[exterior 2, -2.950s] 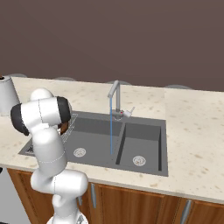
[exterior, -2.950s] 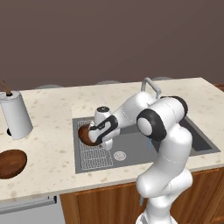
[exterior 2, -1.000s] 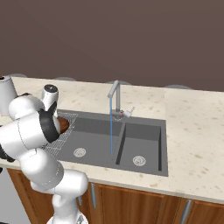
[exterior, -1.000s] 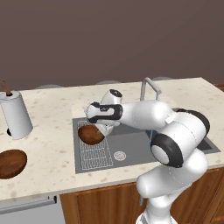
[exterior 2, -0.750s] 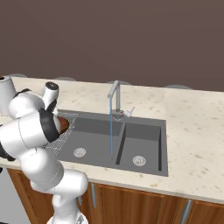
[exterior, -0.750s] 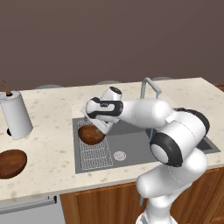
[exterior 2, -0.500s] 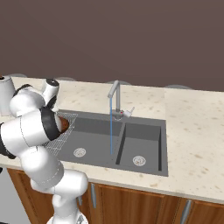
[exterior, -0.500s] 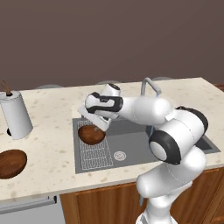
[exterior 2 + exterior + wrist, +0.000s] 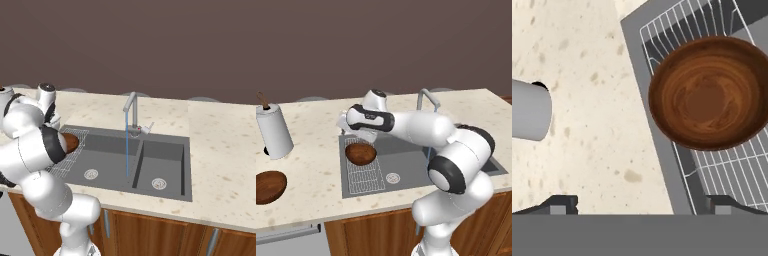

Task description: Rinse each bowl for a few seconds and place them down in the sink or on the counter.

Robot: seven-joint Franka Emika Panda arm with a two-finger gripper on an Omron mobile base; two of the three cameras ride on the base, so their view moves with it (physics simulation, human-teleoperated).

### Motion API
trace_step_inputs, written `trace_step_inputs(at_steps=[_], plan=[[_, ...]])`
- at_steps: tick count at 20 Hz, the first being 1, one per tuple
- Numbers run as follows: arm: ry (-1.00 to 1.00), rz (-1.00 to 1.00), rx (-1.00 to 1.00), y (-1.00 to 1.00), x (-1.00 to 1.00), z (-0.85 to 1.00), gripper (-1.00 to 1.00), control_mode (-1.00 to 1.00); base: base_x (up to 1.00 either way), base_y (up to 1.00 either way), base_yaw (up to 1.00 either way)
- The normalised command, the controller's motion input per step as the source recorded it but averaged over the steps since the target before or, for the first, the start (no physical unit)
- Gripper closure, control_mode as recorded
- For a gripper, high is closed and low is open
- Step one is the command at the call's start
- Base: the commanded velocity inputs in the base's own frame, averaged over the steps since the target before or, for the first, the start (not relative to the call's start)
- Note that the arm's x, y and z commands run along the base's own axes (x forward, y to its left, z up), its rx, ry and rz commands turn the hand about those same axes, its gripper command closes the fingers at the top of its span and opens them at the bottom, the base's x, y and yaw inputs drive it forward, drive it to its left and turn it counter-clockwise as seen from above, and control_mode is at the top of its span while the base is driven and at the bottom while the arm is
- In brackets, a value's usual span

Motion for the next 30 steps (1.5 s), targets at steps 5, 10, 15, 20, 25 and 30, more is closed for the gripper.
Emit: trace_step_inputs(at_steps=[5, 10, 15, 20, 25, 30], plan=[[-0.16, 0.13, -0.03, 0.24, -0.16, 0.08, -1.0, -1.0, 0.0, 0.0, 0.0], [-0.05, 0.14, 0.01, 0.19, -0.1, 0.0, -1.0, -1.0, 0.0, 0.0, 0.0], [-0.01, 0.13, 0.01, 0.2, -0.04, 0.0, -1.0, -1.0, 0.0, 0.0, 0.0], [-0.04, 0.12, 0.0, 0.2, -0.13, 0.06, -1.0, -1.0, 0.0, 0.0, 0.0], [-0.05, 0.08, -0.01, 0.23, -0.14, 0.07, -1.0, -1.0, 0.0, 0.0, 0.0], [-0.04, 0.08, 0.0, 0.2, -0.19, 0.04, -1.0, -1.0, 0.0, 0.0, 0.0]])
